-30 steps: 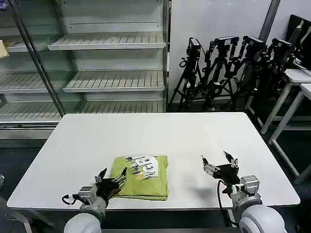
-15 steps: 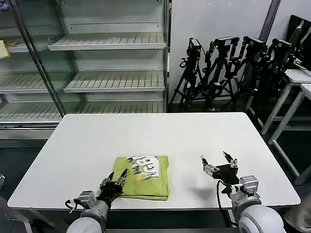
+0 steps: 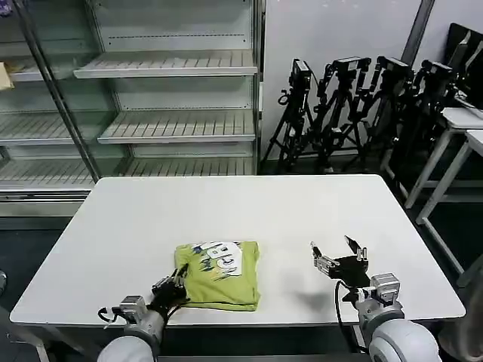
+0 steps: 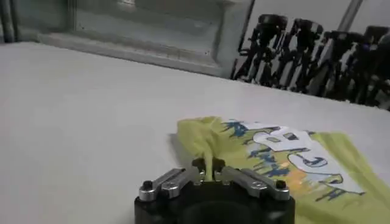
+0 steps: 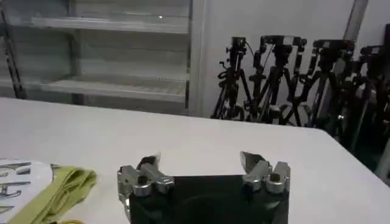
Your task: Fold and organize the clothes.
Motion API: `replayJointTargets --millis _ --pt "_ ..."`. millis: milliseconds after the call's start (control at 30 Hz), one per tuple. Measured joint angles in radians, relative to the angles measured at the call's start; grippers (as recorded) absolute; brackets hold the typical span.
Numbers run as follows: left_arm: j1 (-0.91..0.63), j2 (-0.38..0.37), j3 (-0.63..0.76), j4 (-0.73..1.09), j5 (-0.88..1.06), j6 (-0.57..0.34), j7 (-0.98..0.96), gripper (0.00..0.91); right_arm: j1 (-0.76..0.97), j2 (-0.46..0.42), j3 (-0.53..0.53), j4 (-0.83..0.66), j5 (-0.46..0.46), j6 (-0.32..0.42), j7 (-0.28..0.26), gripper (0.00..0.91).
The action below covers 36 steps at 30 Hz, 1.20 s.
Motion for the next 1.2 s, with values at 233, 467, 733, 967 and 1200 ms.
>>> replayJointTargets --millis 233,467,733,967,1200 --pt "0.025 0.097 -0.108 -0.018 0.05 0.03 0.046 0.01 0.004 0.002 -0.007 0.0 -0.002 0.001 -0.002 0.907" --pt "0.078 0.246 -0.302 -0.002 0.121 0.035 0.105 0.01 0.007 0.003 -0.014 -0.003 -0.002 0.005 -0.004 0.907" --pt "0.175 0.441 -0.588 0.018 0.187 0.06 0.162 0.01 0.013 0.005 -0.023 -0.004 0.0 0.005 -0.005 0.907" --pt "0.203 0.446 -0.632 -0.104 0.304 0.07 0.161 0.01 -0.001 0.005 -0.014 -0.003 -0.001 0.011 -0.006 0.907" --pt "0.214 0.262 -0.398 -0.165 0.624 -0.007 0.115 0.01 -0.008 0.009 -0.008 -0.002 -0.008 0.014 -0.006 0.907"
